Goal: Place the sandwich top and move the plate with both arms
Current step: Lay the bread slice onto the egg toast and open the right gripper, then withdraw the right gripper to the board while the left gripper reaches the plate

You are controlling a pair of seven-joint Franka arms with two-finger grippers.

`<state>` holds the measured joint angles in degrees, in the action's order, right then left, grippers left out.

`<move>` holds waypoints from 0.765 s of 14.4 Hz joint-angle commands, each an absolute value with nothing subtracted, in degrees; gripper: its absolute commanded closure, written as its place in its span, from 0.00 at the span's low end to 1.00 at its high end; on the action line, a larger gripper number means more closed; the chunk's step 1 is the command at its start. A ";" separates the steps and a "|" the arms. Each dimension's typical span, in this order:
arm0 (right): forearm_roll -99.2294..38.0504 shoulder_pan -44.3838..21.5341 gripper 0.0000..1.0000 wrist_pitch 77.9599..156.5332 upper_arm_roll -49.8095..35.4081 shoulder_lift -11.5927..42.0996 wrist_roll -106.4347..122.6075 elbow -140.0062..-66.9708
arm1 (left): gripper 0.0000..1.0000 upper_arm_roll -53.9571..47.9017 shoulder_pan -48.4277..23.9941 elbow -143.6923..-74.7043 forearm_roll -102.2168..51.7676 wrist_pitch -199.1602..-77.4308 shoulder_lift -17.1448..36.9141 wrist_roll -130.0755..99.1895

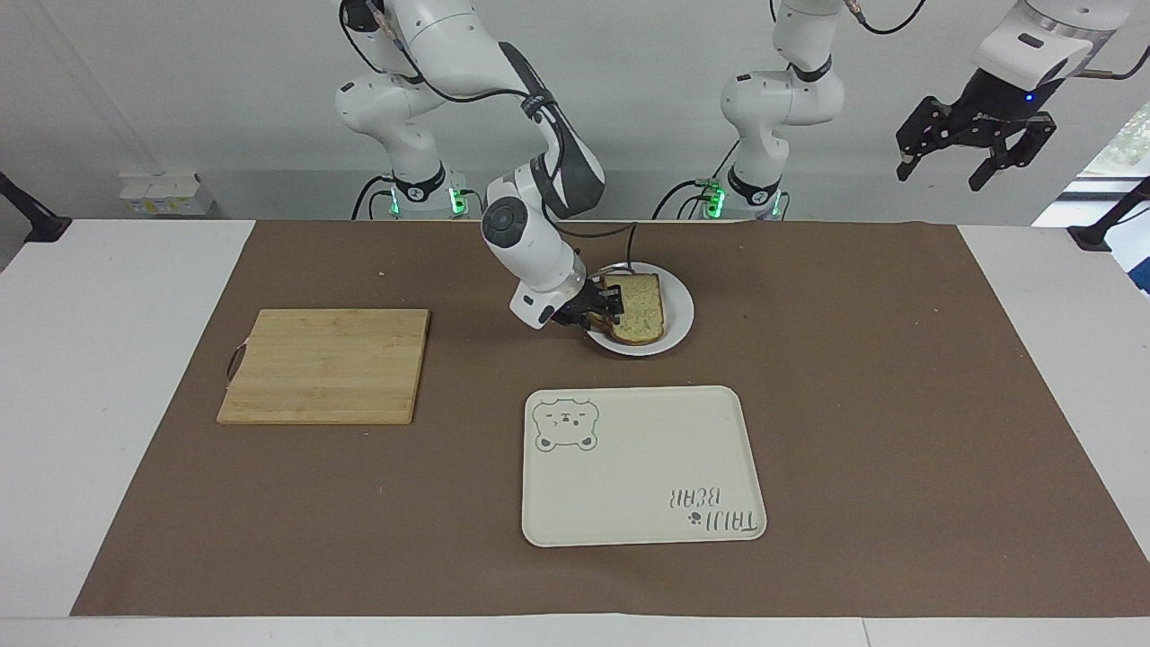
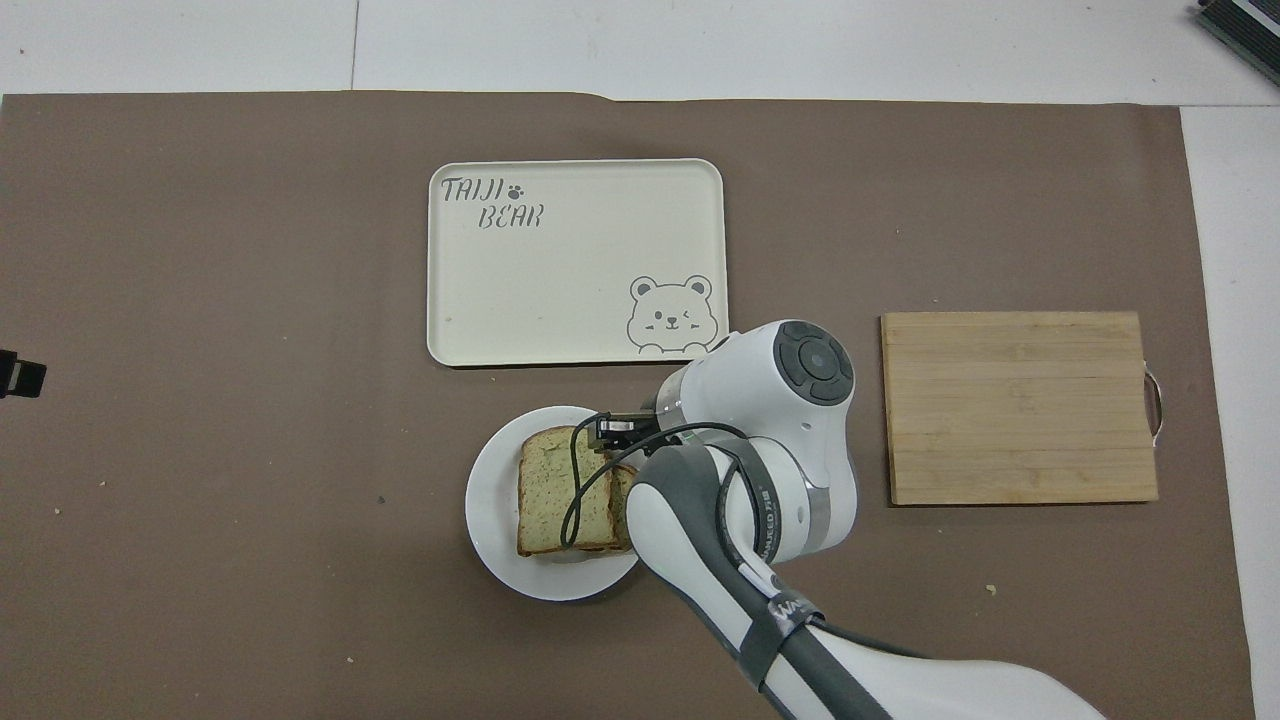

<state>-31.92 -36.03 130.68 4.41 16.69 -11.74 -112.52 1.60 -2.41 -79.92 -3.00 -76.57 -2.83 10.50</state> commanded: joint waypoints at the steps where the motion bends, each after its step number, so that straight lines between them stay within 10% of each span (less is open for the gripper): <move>1: -24.28 -33.67 0.00 130.69 4.31 14.33 -13.89 -112.32 | 0.00 1.49 -2.02 -81.74 -3.34 -76.64 -4.31 10.02; 11: -9.68 -23.82 0.00 123.23 4.39 9.14 -13.45 -108.55 | 0.00 1.41 -2.02 -82.00 -3.51 -76.90 -4.48 10.72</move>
<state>-12.30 -24.89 125.39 5.00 9.74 -12.56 -109.53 1.62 -2.34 -79.94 -3.00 -76.23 -2.83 10.49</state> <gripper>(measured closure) 0.000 0.000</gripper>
